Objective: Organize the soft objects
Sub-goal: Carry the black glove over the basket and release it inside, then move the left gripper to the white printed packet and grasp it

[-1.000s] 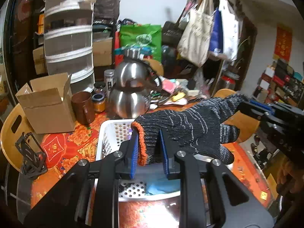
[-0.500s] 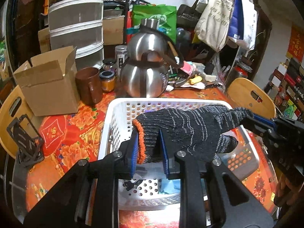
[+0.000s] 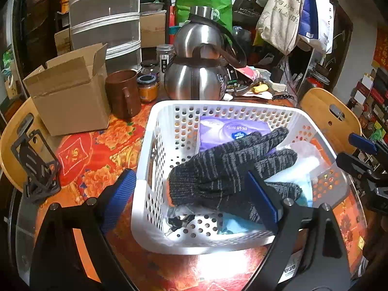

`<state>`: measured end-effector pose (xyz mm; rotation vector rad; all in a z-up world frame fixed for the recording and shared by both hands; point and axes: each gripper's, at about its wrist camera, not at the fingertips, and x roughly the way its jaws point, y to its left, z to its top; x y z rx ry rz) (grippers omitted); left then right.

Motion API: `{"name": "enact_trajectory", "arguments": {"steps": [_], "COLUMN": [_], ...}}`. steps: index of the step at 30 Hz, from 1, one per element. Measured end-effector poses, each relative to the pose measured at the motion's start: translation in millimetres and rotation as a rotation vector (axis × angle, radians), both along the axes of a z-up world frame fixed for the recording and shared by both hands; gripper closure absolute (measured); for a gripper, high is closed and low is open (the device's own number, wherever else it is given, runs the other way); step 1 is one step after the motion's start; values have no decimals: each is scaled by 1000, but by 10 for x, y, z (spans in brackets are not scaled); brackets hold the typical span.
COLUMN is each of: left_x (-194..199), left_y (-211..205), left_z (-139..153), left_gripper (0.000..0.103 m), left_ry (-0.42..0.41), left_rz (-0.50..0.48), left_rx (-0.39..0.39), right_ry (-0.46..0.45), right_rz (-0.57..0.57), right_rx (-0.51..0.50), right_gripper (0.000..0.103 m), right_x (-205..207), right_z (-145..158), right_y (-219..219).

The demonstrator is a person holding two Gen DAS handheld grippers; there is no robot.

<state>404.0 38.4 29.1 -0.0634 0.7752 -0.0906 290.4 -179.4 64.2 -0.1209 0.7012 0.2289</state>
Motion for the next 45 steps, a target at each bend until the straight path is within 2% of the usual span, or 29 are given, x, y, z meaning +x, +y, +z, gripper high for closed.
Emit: {"name": "enact_trajectory", "arguments": {"steps": [6, 10, 16, 19, 20, 25, 27, 30, 34, 38, 42, 45], "left_x": [-64, -209, -729, -1030, -1169, -1668, -1766, -1867, -1944, -1956, -1975, -1996], "left_y": [39, 22, 91, 155, 176, 59, -78, -324, -622, -905, -1084, -1199], "left_z": [-72, -60, -8, -86, -159, -595, -752, -887, -1060, -1247, -1291, -1301], "left_gripper": [13, 13, 13, 13, 13, 13, 13, 13, 14, 14, 14, 15], "left_ry": [8, 1, -23, -7, 7, 76, 108, 117, 137, 185, 173, 170], "left_rz": [14, 17, 36, 67, 78, 51, 25, -14, -47, -87, -91, -104], "left_rx": [-14, 7, 6, -2, -29, -125, -131, -104, -92, -88, -53, -59], "right_ry": [13, 18, -35, -25, -8, 99, 137, 144, 184, 208, 210, 210], "right_rz": [9, 16, 8, -6, -10, -3, 13, 15, 34, 45, 50, 69], "right_rx": [-5, -9, 40, 63, 69, 89, 111, 104, 124, 139, 157, 140], "right_gripper": [20, 20, 19, 14, 14, 14, 15, 24, 50, 54, 54, 62], "right_x": [-85, -246, -838, -1171, -1287, -1676, -1796, -1931, -1942, -1927, -1914, -1917], "right_z": [-70, -67, -78, -243, -347, -854, -1004, -1097, -1206, -1330, -1340, -1339], "right_y": [-20, -47, -351, -564, -632, -786, -812, -814, -809, -827, -850, -795]}}
